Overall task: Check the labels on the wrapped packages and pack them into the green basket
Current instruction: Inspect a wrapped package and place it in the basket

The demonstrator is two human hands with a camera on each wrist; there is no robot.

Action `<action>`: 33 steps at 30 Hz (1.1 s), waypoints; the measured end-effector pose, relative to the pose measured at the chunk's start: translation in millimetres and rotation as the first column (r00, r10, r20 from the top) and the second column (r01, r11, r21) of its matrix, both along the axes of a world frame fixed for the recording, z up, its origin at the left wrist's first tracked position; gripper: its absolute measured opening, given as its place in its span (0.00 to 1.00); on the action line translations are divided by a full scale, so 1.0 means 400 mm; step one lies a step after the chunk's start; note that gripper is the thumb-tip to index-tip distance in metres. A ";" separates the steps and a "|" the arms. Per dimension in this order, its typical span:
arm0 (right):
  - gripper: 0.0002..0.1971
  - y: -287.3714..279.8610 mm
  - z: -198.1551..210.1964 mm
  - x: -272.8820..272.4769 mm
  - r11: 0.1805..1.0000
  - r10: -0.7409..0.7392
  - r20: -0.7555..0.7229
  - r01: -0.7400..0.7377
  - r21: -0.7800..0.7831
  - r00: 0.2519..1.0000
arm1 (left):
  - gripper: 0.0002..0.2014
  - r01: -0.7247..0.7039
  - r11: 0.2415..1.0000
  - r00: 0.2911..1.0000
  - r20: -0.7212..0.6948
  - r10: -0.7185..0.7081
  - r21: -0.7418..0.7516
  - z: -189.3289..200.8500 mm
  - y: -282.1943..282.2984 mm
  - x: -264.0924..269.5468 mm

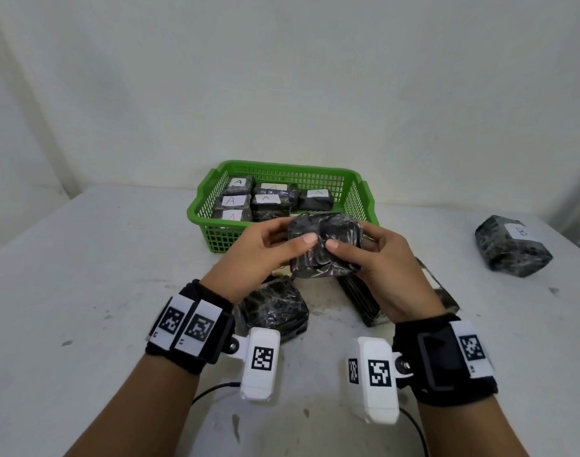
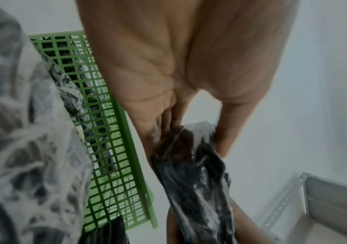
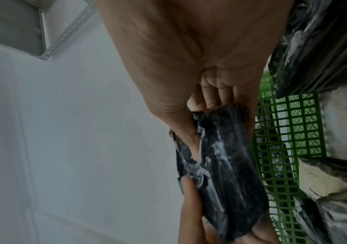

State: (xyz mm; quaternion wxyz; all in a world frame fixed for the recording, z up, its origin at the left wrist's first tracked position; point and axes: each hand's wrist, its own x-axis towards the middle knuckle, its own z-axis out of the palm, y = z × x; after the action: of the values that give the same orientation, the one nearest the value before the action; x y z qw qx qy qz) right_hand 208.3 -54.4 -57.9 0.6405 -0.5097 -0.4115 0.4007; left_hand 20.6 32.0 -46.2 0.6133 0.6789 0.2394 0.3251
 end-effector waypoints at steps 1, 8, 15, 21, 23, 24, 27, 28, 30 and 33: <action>0.26 0.001 0.000 -0.002 1.000 -0.004 0.018 0.004 0.001 1.000 | 0.20 -0.064 0.998 0.998 -0.003 0.064 0.004 -0.001 0.000 0.003; 0.32 0.008 -0.011 -0.008 0.998 -0.053 0.080 0.055 -0.014 0.995 | 0.20 -0.087 0.996 0.996 -0.008 0.087 0.002 -0.015 0.006 0.003; 0.24 -0.003 -0.005 -0.009 0.998 0.021 0.177 -0.011 -0.056 0.984 | 0.19 -0.157 0.988 0.987 0.041 0.156 0.012 -0.020 0.020 -0.003; 0.21 -0.010 -0.003 -0.006 0.999 -0.002 0.176 0.011 -0.047 0.984 | 0.23 -0.105 0.994 0.994 0.011 0.105 0.025 -0.017 0.012 -0.003; 0.24 -0.012 0.001 -0.014 0.999 -0.003 0.151 0.008 -0.033 0.989 | 0.25 -0.115 0.992 0.993 0.002 0.115 0.058 -0.014 0.009 -0.005; 0.24 -0.013 0.003 -0.018 1.000 -0.015 0.125 0.018 -0.016 0.992 | 0.26 -0.101 0.993 0.995 -0.008 0.102 0.064 -0.012 0.007 -0.006; 0.19 -0.014 0.003 -0.020 0.997 -0.068 0.119 0.064 0.036 0.991 | 0.28 -0.044 0.997 0.998 -0.036 0.046 0.062 -0.008 0.002 -0.007; 0.19 -0.015 0.002 -0.021 0.997 -0.074 0.127 0.069 0.041 0.989 | 0.27 -0.055 0.996 0.998 -0.034 0.058 0.074 -0.009 0.003 -0.007; 0.22 -0.014 0.001 -0.022 0.997 -0.074 0.167 0.068 0.037 0.983 | 0.25 -0.106 0.989 0.994 -0.012 0.108 0.105 -0.010 0.008 -0.008; 0.35 -0.004 -0.008 -0.009 1.000 -0.007 0.233 0.010 -0.012 0.973 | 0.26 -0.136 0.977 0.990 0.047 0.130 0.165 -0.011 0.017 -0.016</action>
State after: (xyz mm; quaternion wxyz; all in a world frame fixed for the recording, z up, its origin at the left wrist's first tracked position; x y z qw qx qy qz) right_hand 204.6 -55.9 -60.9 0.5863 -0.5588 -0.4791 0.3383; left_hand 14.2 38.8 -50.6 0.5349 0.7046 0.2452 0.3965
